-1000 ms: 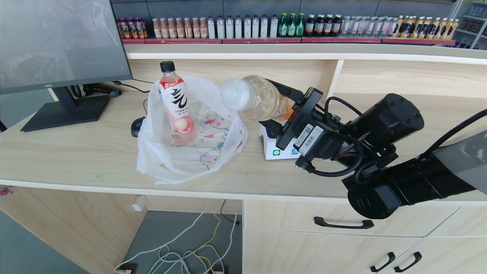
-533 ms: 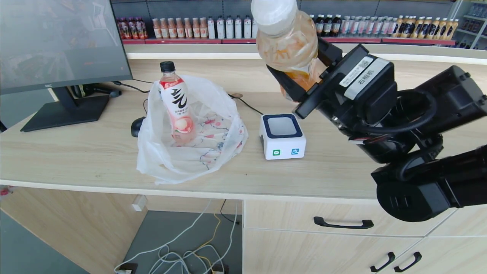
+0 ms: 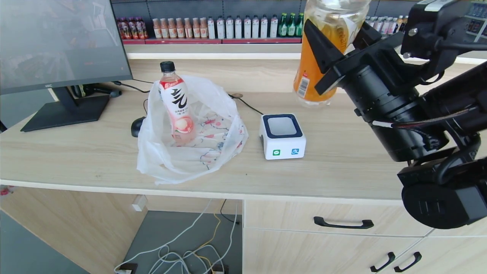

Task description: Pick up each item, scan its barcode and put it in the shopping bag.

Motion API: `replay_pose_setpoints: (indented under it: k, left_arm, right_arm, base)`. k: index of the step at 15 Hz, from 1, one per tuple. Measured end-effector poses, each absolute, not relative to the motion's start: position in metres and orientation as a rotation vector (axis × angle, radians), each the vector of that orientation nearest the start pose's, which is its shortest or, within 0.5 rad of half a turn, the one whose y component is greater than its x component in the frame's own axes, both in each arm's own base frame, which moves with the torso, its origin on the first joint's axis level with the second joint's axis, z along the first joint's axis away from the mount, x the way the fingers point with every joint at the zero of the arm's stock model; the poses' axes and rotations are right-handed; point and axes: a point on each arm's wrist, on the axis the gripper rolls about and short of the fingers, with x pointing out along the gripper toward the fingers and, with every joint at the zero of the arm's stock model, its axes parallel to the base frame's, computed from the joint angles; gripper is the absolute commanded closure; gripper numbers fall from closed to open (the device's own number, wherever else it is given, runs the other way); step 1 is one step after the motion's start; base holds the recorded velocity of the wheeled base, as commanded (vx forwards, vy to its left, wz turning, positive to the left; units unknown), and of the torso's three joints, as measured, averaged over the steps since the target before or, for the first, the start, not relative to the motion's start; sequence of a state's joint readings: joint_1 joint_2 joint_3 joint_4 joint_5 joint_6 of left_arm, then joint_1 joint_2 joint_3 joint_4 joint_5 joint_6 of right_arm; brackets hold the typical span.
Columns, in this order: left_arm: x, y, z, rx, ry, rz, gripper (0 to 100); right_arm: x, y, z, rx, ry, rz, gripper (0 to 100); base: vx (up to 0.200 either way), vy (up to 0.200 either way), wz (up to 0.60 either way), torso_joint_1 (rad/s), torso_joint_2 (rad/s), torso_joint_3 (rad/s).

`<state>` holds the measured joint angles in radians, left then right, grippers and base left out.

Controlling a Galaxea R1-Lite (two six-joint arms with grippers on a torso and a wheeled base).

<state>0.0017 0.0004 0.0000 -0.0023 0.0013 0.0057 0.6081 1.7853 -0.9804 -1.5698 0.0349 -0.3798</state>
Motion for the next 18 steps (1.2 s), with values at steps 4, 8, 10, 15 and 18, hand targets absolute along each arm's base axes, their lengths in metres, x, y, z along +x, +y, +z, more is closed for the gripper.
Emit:
replay_pose_setpoints:
  k: [4, 8, 10, 15, 18]
  left_arm:
    - [-0.023, 0.0, 0.076, 0.006, -0.002, 0.002, 0]
    - [-0.023, 0.0, 0.076, 0.007, -0.002, 0.002, 0]
    - [-0.023, 0.0, 0.076, 0.007, -0.002, 0.003, 0]
    - [-0.023, 0.0, 0.076, 0.01, -0.002, 0.002, 0]
    - [-0.023, 0.0, 0.076, 0.009, -0.002, 0.002, 0]
  right_arm:
    - [0.258, 0.174, 0.268, 0.074, -0.665, 0.352, 100]
    - [0.255, 0.172, 0.258, 0.081, -0.617, 0.35, 100]
    - [0.254, 0.171, 0.255, 0.096, -0.602, 0.356, 100]
    - [0.24, 0.177, 0.242, 0.116, -0.542, 0.415, 100]
    - [0.239, 0.178, 0.246, 0.14, -0.553, 0.42, 100]
  base:
    - [0.0, 0.0, 0.0, 0.0, 0.0, 0.0]
    - [0.0, 0.0, 0.0, 0.0, 0.0, 0.0]
    - [0.0, 0.0, 0.0, 0.0, 0.0, 0.0]
    - [0.0, 0.0, 0.0, 0.0, 0.0, 0.0]
    - [0.0, 0.0, 0.0, 0.0, 0.0, 0.0]
